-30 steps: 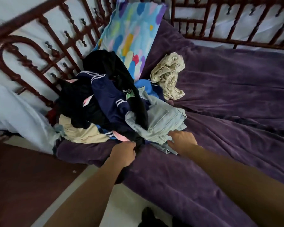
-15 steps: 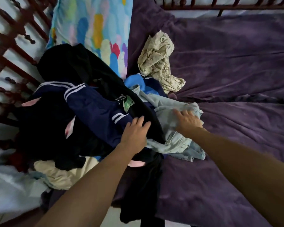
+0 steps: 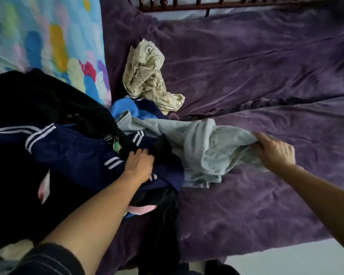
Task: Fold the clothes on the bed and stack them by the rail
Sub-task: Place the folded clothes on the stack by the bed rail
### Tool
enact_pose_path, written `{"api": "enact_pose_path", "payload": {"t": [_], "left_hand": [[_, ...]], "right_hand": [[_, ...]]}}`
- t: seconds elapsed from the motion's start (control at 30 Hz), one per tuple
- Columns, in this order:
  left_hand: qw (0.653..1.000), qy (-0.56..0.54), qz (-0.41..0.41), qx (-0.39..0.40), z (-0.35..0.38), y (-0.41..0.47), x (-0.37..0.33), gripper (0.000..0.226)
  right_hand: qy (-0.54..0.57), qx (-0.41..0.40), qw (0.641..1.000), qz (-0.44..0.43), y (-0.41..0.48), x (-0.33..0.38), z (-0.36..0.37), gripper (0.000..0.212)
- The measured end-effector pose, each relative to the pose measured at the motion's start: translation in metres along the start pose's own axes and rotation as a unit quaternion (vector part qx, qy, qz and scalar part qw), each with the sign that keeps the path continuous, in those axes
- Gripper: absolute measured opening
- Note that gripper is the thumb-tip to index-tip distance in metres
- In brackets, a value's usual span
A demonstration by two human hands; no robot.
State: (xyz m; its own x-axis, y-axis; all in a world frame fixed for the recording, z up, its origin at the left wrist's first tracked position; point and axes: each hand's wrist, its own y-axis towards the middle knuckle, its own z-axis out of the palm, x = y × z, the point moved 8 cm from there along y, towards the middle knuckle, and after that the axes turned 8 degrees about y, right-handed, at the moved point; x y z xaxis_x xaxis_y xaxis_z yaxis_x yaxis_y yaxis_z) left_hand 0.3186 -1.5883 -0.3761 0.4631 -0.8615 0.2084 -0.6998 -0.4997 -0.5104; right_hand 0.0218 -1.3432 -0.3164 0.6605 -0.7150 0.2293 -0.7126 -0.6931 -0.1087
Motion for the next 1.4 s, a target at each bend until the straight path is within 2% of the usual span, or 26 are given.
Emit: {"api": "enact_pose_path", "payload": {"t": [0.1, 0.2, 0.3, 0.4, 0.5, 0.57, 0.6, 0.63, 0.67, 0.7, 0.73, 0.8, 0.83, 0.87, 0.9, 0.97, 1.0, 1.1, 1.2, 1.27, 1.33, 1.4], "left_hand": [[0.998, 0.009, 0.017, 0.062, 0.003, -0.004, -0.02, 0.041], [0.999, -0.029, 0.035, 0.016, -0.028, 0.001, -0.064, 0.042], [0.994, -0.073, 0.068, -0.033, -0.06, 0.009, -0.119, 0.034], [0.992, -0.073, 0.094, -0.035, -0.072, 0.016, -0.17, 0.03], [0.993, -0.072, 0.097, -0.018, -0.071, 0.02, -0.215, 0.029], [0.993, -0.076, 0.091, -0.004, -0.066, 0.023, -0.244, 0.03], [0.993, -0.078, 0.085, 0.003, -0.062, 0.025, -0.259, 0.031], [0.994, -0.082, 0.077, 0.013, -0.058, 0.028, -0.272, 0.033], [0.994, -0.086, 0.069, 0.025, -0.054, 0.031, -0.284, 0.036], [0.994, -0.089, 0.059, 0.033, -0.05, 0.036, -0.294, 0.038], [0.994, -0.089, 0.047, 0.039, -0.046, 0.042, -0.302, 0.04], [0.994, -0.093, 0.018, 0.045, -0.039, 0.053, -0.31, 0.042], [0.995, -0.093, 0.006, 0.044, -0.037, 0.057, -0.313, 0.042], [0.995, -0.091, -0.003, 0.043, -0.036, 0.061, -0.316, 0.041], [0.995, -0.087, -0.01, 0.036, -0.035, 0.064, -0.32, 0.04], [0.997, -0.08, -0.018, -0.003, -0.042, 0.07, -0.327, 0.039], [0.997, -0.076, -0.016, -0.024, -0.048, 0.073, -0.333, 0.04], [0.996, -0.057, 0.021, -0.068, -0.065, 0.08, -0.361, 0.049], [0.992, -0.054, 0.061, -0.096, -0.082, 0.092, -0.395, 0.062], [0.99, -0.062, 0.09, -0.09, -0.088, 0.102, -0.42, 0.071], [0.989, -0.049, 0.129, -0.052, -0.084, 0.111, -0.447, 0.084], [0.986, -0.035, 0.161, -0.002, -0.072, 0.116, -0.473, 0.101]], "right_hand": [[-0.02, -0.029, 0.998, 0.055, -0.014, -0.064, -0.033, 0.04], [-0.033, -0.002, 0.994, 0.1, -0.04, -0.11, -0.023, 0.034], [-0.002, 0.077, 0.982, 0.175, -0.068, -0.148, 0.027, 0.03], [0.107, 0.131, 0.946, 0.278, -0.094, -0.183, 0.077, 0.041], [0.206, 0.116, 0.897, 0.374, -0.108, -0.228, 0.091, 0.044], [0.221, 0.098, 0.873, 0.424, -0.111, -0.265, 0.087, 0.041], [0.191, 0.089, 0.879, 0.428, -0.11, -0.277, 0.081, 0.04], [0.142, 0.075, 0.903, 0.4, -0.105, -0.284, 0.073, 0.04], [0.104, 0.051, 0.935, 0.334, -0.097, -0.28, 0.067, 0.042], [0.087, 0.035, 0.966, 0.241, -0.088, -0.266, 0.067, 0.049], [0.082, 0.054, 0.984, 0.147, -0.084, -0.243, 0.075, 0.064], [0.036, 0.182, 0.982, 0.035, -0.094, -0.202, 0.114, 0.099], [-0.005, 0.238, 0.971, 0.007, -0.104, -0.194, 0.135, 0.107], [-0.038, 0.263, 0.964, -0.005, -0.112, -0.194, 0.149, 0.104], [-0.046, 0.258, 0.965, -0.006, -0.111, -0.202, 0.153, 0.092], [0.018, 0.2, 0.979, 0.034, -0.086, -0.231, 0.141, 0.053], [0.08, 0.175, 0.978, 0.087, -0.07, -0.252, 0.131, 0.04], [0.229, 0.085, 0.93, 0.274, -0.025, -0.345, 0.088, 0.026], [0.275, 0.002, 0.876, 0.397, -0.011, -0.437, 0.043, 0.027], [0.27, 0.012, 0.861, 0.431, -0.015, -0.471, 0.037, 0.028], [0.237, 0.072, 0.864, 0.438, -0.022, -0.479, 0.047, 0.034], [0.156, 0.107, 0.888, 0.419, -0.026, -0.477, 0.056, 0.045]]}}
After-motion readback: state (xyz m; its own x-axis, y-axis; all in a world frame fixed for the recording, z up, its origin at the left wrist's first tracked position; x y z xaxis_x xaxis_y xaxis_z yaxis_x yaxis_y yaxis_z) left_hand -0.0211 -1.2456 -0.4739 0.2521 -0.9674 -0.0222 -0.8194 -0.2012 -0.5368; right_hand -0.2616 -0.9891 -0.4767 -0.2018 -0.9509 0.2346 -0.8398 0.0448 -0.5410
